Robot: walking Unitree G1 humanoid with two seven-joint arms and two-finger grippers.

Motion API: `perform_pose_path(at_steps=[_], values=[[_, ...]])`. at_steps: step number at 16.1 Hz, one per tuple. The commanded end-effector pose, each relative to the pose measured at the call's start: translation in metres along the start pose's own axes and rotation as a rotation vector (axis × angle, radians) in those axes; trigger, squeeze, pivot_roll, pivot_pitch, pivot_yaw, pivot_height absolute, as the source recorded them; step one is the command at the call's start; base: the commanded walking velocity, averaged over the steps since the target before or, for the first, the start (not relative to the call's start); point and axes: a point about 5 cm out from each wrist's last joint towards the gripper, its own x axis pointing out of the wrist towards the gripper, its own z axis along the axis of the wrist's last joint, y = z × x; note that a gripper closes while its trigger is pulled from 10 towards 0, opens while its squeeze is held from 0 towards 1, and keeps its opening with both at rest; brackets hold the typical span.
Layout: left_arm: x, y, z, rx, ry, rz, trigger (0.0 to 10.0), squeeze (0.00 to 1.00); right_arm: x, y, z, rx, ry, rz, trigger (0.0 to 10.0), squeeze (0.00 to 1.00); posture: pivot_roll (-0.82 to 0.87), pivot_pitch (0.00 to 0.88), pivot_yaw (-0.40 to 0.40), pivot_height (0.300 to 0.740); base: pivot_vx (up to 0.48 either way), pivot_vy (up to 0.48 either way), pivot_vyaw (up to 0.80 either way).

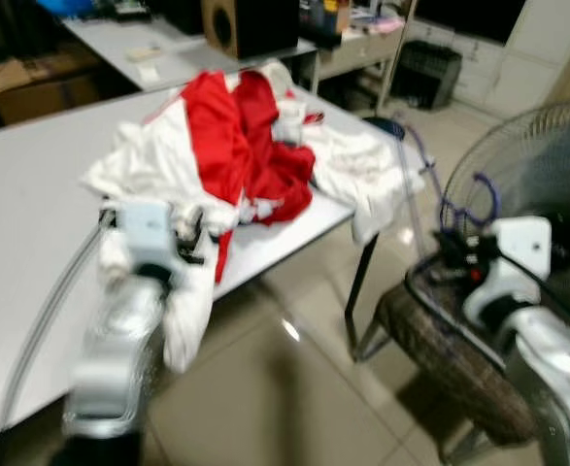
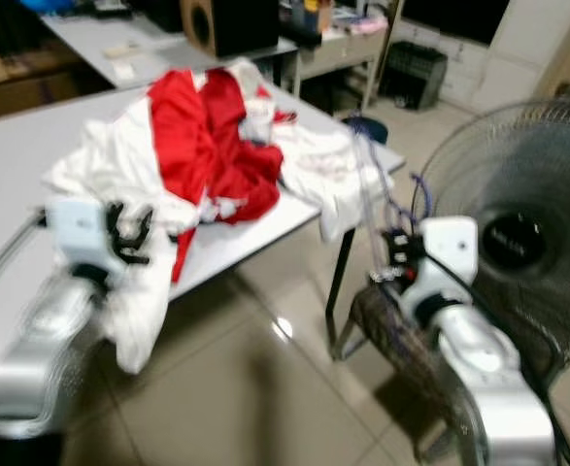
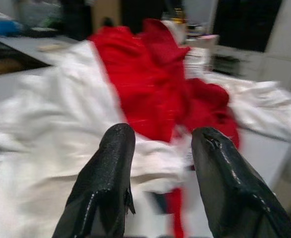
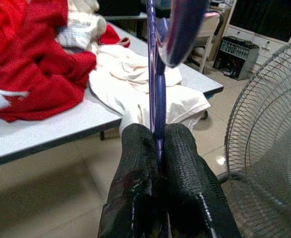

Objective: Hang hanger

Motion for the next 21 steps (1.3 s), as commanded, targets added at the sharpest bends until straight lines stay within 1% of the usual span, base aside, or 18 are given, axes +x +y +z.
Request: perform_pose_path(at_steps=[1, 2, 3, 5, 7, 8, 10, 11, 12, 16, 17, 18, 19, 20, 21], values=[[-0.001, 0.008, 0.001, 0.011, 0.004, 0.029, 10.0, 0.00, 0.002, 0.006, 0.004, -0.012, -0.010, 0.046, 10.0, 0.00, -0.06, 0.000, -0.044, 0.740, 0.345, 0.000, 0.00], [-0.002, 0.010, 0.001, 0.013, 0.000, 0.036, 10.0, 0.00, 0.004, 0.013, 0.004, -0.053, -0.007, 0.092, 10.0, 0.00, -0.06, 0.000, -0.049, 0.740, 0.345, 0.000, 0.80], [-0.002, 0.011, 0.002, 0.017, -0.002, 0.043, 10.0, 0.00, 0.004, 0.017, 0.005, -0.069, -0.009, 0.121, 10.0, 0.00, -0.06, 0.000, -0.049, 0.740, 0.345, 0.000, 0.80], [-0.003, 0.014, 0.003, 0.024, -0.006, 0.056, 10.0, 0.00, 0.003, 0.022, 0.007, -0.079, -0.021, 0.162, 10.0, 0.00, -0.06, 0.000, -0.049, 0.740, 0.349, 0.000, 0.80], [-0.004, 0.016, 0.002, 0.032, -0.005, 0.066, 10.0, 0.00, 0.001, 0.024, 0.008, -0.056, -0.037, 0.181, 10.0, 0.00, -0.05, 0.000, -0.050, 0.740, 0.347, 0.000, 0.00], [-0.002, 0.017, 0.000, 0.036, 0.012, 0.074, 10.0, 0.00, 0.001, 0.024, 0.009, -0.069, -0.044, 0.189, 10.0, 0.00, -0.05, 0.000, -0.050, 0.740, 0.352, 0.000, 0.00], [0.007, 0.023, -0.015, 0.051, 0.099, 0.117, 10.0, 0.00, 0.001, 0.026, 0.013, -0.095, -0.064, 0.217, 10.0, 0.00, -0.06, 0.000, -0.047, 0.740, 0.366, 0.000, 0.00], [0.013, 0.023, -0.018, 0.072, 0.104, 0.103, 10.0, 0.00, 0.001, 0.027, 0.014, -0.106, -0.072, 0.228, 10.0, 0.00, -0.06, 0.000, -0.043, 0.740, 0.364, 0.000, 0.00], [0.016, 0.022, -0.016, 0.074, 0.095, 0.088, 10.0, 0.00, 0.001, 0.027, 0.014, -0.116, -0.073, 0.229, 10.0, 0.00, -0.06, 0.000, -0.038, 0.740, 0.356, 0.000, 0.00], [0.020, 0.019, -0.013, 0.068, 0.067, 0.037, 10.0, 0.00, 0.000, 0.026, 0.013, -0.124, -0.070, 0.219, 10.0, 0.00, -0.06, 0.000, -0.024, 0.740, 0.323, 0.000, 0.00], [0.019, 0.019, -0.017, 0.081, 0.099, 0.020, 10.0, 0.00, 0.000, 0.026, 0.012, -0.124, -0.066, 0.222, 10.0, 0.00, -0.06, 0.000, -0.021, 0.740, 0.000, 0.000, 0.00], [0.019, 0.020, -0.019, 0.094, 0.109, 0.013, 10.0, 0.00, 0.001, 0.027, 0.012, -0.124, -0.066, 0.224, 10.0, 0.00, -0.05, 0.000, -0.017, 0.740, 0.000, 0.000, 0.00], [0.020, 0.022, -0.026, 0.104, 0.151, -0.007, 10.0, 0.00, 0.001, 0.027, 0.012, -0.125, -0.066, 0.224, 10.0, 0.00, -0.05, 0.000, -0.017, 0.740, 0.000, 0.000, 0.00], [0.020, 0.022, -0.026, 0.104, 0.151, -0.007, 10.0, 0.00, 0.001, 0.027, 0.012, -0.125, -0.066, 0.224, 10.0, 0.00, -0.05, 0.000, -0.017, 0.740, 0.000, 0.000, 0.00], [0.022, 0.026, -0.032, 0.120, 0.182, -0.030, 10.0, 0.83, 0.001, 0.027, 0.012, -0.124, -0.068, 0.229, 10.0, 0.00, -0.05, 0.000, -0.005, 0.740, 0.000, 0.000, 0.00]])
